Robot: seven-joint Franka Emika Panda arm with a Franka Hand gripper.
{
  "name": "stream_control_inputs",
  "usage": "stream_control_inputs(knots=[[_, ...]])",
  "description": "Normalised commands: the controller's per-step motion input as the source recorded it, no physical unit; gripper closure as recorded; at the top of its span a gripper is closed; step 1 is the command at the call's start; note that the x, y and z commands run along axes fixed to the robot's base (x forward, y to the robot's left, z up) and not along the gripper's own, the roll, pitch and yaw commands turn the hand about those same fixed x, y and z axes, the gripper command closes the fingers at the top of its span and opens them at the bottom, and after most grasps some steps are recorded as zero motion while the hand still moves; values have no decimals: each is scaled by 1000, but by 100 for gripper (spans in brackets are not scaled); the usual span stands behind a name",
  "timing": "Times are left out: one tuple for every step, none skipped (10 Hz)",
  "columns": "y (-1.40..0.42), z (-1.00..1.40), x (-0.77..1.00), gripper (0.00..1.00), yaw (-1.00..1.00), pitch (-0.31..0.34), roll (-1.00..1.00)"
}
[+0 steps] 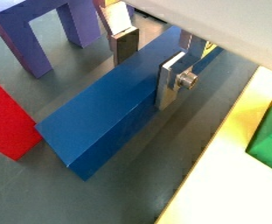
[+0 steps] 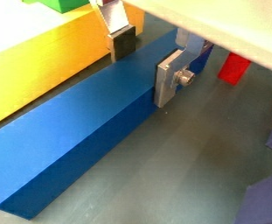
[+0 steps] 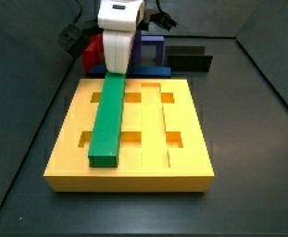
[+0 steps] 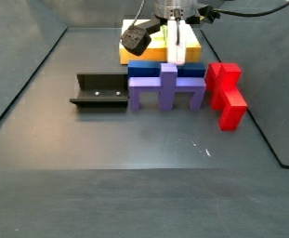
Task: Pick up the blue object. Move up. Move to above the board. Insert the blue object.
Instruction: Pick up the blue object, then move up, then move to above the board.
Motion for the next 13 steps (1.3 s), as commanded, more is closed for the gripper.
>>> stream_control_inputs(knots=[[0,0,0,100,0,0,0],[0,0,0,100,0,0,0],[0,0,0,100,0,0,0],[0,0,0,100,0,0,0],[0,0,0,100,0,0,0],[0,0,0,100,0,0,0],[0,0,0,100,0,0,0],[0,833,0,100,0,0,0],[55,804,33,100,18,22,6],[44,603,-4,100,13,85,-24],[15,423,12,100,2,93,-63],[0,1400,0,100,0,0,0],[-9,1400,-21,100,-5,29,-24]])
